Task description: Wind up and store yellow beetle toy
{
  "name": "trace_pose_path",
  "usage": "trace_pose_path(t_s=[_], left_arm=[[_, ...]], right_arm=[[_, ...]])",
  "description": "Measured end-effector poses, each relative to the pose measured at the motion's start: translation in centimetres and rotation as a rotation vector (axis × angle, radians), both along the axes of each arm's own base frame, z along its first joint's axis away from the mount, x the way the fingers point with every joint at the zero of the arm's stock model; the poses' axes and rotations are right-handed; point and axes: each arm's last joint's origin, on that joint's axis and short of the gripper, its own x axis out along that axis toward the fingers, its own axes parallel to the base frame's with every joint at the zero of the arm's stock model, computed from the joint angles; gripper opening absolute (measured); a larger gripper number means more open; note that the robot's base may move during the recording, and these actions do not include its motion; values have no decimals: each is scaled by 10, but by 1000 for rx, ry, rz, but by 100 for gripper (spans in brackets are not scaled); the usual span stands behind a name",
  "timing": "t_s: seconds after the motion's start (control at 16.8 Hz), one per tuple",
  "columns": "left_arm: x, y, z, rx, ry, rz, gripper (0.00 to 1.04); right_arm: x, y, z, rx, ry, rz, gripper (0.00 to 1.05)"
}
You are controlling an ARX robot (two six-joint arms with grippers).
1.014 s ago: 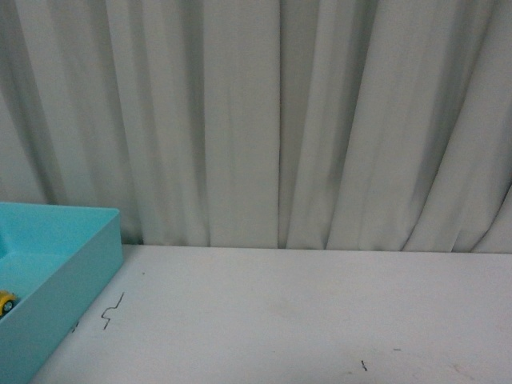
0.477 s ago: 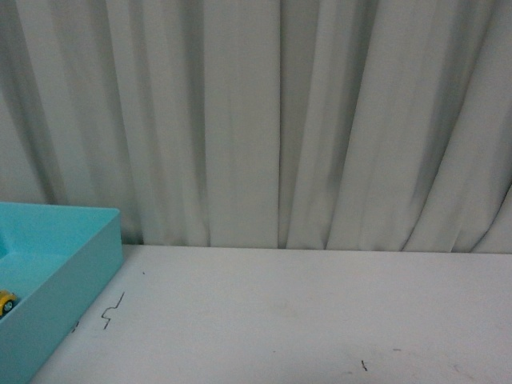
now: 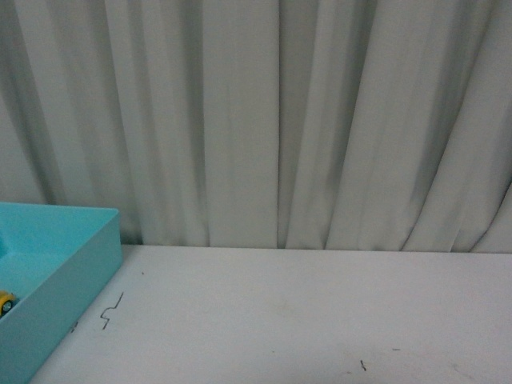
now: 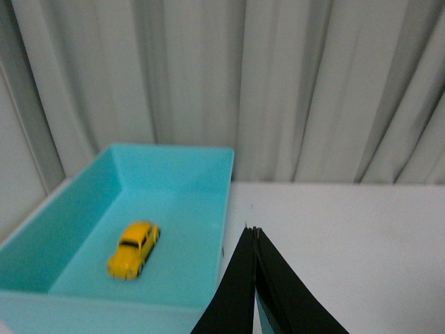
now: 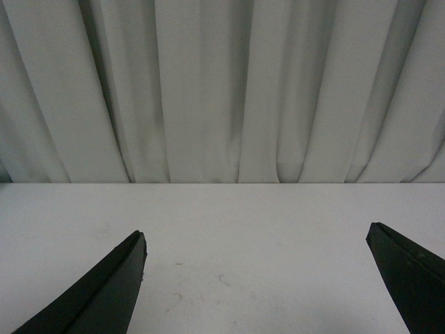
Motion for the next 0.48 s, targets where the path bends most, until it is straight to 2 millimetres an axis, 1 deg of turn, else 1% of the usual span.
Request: trace_pose_path(t_s=[0.24, 0.3, 0.42, 0.48], left_arm=[[0, 0, -1, 0, 6, 0, 2], [0, 0, -1, -1, 6, 0, 5], [0, 0, 0, -1, 5, 0, 30], [0, 0, 0, -1, 5, 0, 41]], right_arm=[[0, 0, 0, 0, -1, 0, 98], [0, 0, 0, 0, -1, 0, 98], [0, 0, 0, 0, -1, 0, 98], [0, 0, 0, 0, -1, 0, 98]])
